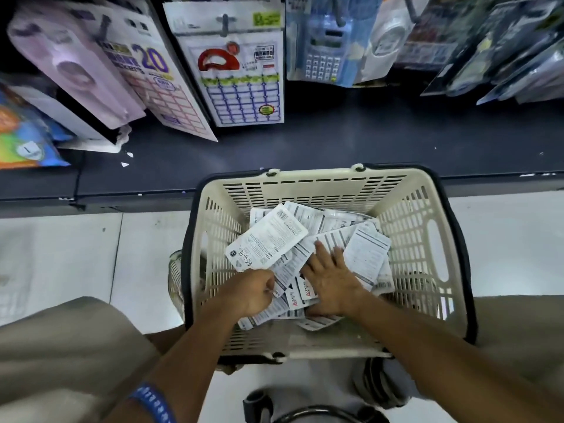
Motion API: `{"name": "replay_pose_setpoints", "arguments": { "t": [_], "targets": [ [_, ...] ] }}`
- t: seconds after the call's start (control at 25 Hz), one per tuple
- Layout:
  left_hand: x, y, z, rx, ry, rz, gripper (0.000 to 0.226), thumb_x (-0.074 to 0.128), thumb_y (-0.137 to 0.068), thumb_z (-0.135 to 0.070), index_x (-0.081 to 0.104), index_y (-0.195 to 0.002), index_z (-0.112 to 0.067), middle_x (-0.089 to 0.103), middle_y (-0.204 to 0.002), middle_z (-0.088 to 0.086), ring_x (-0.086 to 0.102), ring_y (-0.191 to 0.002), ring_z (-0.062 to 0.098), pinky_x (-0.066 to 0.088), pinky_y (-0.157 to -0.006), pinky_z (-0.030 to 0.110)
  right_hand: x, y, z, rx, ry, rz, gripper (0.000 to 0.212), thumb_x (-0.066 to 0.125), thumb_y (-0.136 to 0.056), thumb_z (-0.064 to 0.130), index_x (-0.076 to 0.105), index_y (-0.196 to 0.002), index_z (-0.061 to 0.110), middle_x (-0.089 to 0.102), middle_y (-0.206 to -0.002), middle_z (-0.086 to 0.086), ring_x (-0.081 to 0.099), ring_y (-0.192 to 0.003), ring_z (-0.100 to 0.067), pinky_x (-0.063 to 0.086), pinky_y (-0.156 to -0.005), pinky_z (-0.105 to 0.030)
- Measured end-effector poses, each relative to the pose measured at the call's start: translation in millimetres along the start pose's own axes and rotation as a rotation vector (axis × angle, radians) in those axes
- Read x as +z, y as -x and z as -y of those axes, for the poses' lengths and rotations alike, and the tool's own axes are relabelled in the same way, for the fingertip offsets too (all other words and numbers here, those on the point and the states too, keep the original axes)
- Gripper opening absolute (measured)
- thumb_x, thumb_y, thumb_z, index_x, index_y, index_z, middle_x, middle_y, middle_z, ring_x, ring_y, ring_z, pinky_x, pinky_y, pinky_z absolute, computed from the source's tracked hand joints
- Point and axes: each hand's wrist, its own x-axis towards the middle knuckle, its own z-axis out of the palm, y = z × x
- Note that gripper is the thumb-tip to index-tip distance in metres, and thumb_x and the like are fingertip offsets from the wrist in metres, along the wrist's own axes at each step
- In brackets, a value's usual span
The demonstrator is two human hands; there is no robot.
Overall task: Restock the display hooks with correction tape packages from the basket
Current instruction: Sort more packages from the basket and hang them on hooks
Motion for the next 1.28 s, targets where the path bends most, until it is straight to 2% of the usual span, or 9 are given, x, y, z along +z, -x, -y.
{"name": "replay_pose_setpoints", "arguments": {
  "t": [0.24,0.36,0.44,0.52,0.68,0.8,0.92,1.04,1.28],
  "targets": [
    [4,1,9,0.019,0.000,-0.026,0.006,0.062,-0.098,-0.027,0.062,-0.104,-0.025,0.066,-0.102,-0.002,0.065,-0.091,0.018,0.052,-0.074,0.032,-2,-1,-1,0.155,0.033,-0.159,0.114,0.059,-0.095,0.025,-0.042,-0.143,0.004,-0.019,-0.159,-0.034,0.011,-0.146,-0.059,0.025,-0.116,-0.063],
    [-2,2,7,0.020,-0.009,-0.066,0.005,0.063,-0.097,-0.024,0.060,-0.092,-0.026,0.068,-0.099,-0.002,0.067,-0.089,0.018,0.057,-0.079,0.036,-21,3,-13,0.196,-0.020,-0.146,0.094,0.054,-0.093,0.005,-0.012,-0.158,0.015,0.021,-0.157,-0.031,0.036,-0.138,-0.048,0.037,-0.115,-0.053],
    [-9,2,3,0.011,0.043,-0.101,0.004,0.062,-0.097,-0.021,0.063,-0.093,-0.023,0.071,-0.098,-0.003,0.070,-0.084,0.016,0.060,-0.078,0.040,-51,10,-31,0.170,-0.243,-0.165,0.073,0.052,-0.095,0.004,0.023,-0.158,0.028,0.058,-0.130,-0.014,0.063,-0.106,-0.028,0.056,-0.087,-0.035],
    [-16,0,-4,0.009,0.092,-0.147,0.004,0.062,-0.097,-0.021,0.065,-0.099,-0.023,0.073,-0.104,-0.004,0.071,-0.082,0.015,0.060,-0.077,0.037,-84,21,-55,0.244,-0.474,-0.196,0.050,0.055,-0.099,0.015,0.050,-0.146,0.034,0.072,-0.108,-0.007,0.068,-0.088,-0.024,0.051,-0.070,-0.027],
    [-34,3,-26,0.078,0.613,-0.195,0.040,0.082,-0.083,-0.032,0.066,-0.119,-0.025,0.071,-0.117,-0.001,0.067,-0.104,0.016,0.053,-0.088,0.029,-142,61,-106,0.320,-1.163,-0.215,0.006,0.073,-0.092,0.017,0.074,-0.097,0.019,0.077,-0.094,0.003,0.070,-0.096,-0.024,0.055,-0.077,-0.025],
    [-50,16,-49,0.315,1.026,-0.049,0.073,0.090,-0.069,-0.039,0.058,-0.134,-0.029,0.070,-0.125,-0.005,0.065,-0.118,0.011,0.050,-0.089,0.019,-171,78,-99,0.137,-1.603,-0.302,0.019,0.072,-0.088,0.001,0.074,-0.104,0.011,0.078,-0.103,-0.002,0.074,-0.098,-0.019,0.058,-0.085,-0.030],
    [-58,24,-54,0.344,1.171,0.084,0.077,0.088,-0.057,-0.036,0.061,-0.128,-0.024,0.077,-0.115,-0.002,0.071,-0.108,0.020,0.057,-0.086,0.032,-189,68,-61,0.081,-1.786,-0.465,0.020,0.067,-0.090,-0.005,0.071,-0.105,0.007,0.078,-0.103,-0.007,0.074,-0.088,-0.017,0.059,-0.076,-0.028],
    [-52,26,-40,0.298,1.314,0.172,0.091,0.099,-0.046,-0.036,0.063,-0.128,-0.019,0.074,-0.122,0.009,0.071,-0.110,0.029,0.060,-0.086,0.044,-187,50,-17,0.262,-1.831,-0.681,0.018,0.065,-0.091,-0.005,0.069,-0.106,0.005,0.074,-0.111,-0.021,0.069,-0.076,-0.017,0.060,-0.069,-0.029],
    [-40,23,-25,0.137,1.394,0.054,0.067,0.080,-0.069,-0.013,0.062,-0.133,-0.012,0.076,-0.116,0.012,0.075,-0.099,0.029,0.062,-0.076,0.041,-151,21,16,0.155,-1.596,-0.764,0.039,0.072,-0.091,0.011,0.054,-0.124,0.021,0.069,-0.109,0.006,0.068,-0.091,-0.006,0.057,-0.076,-0.025]
  ]
}}
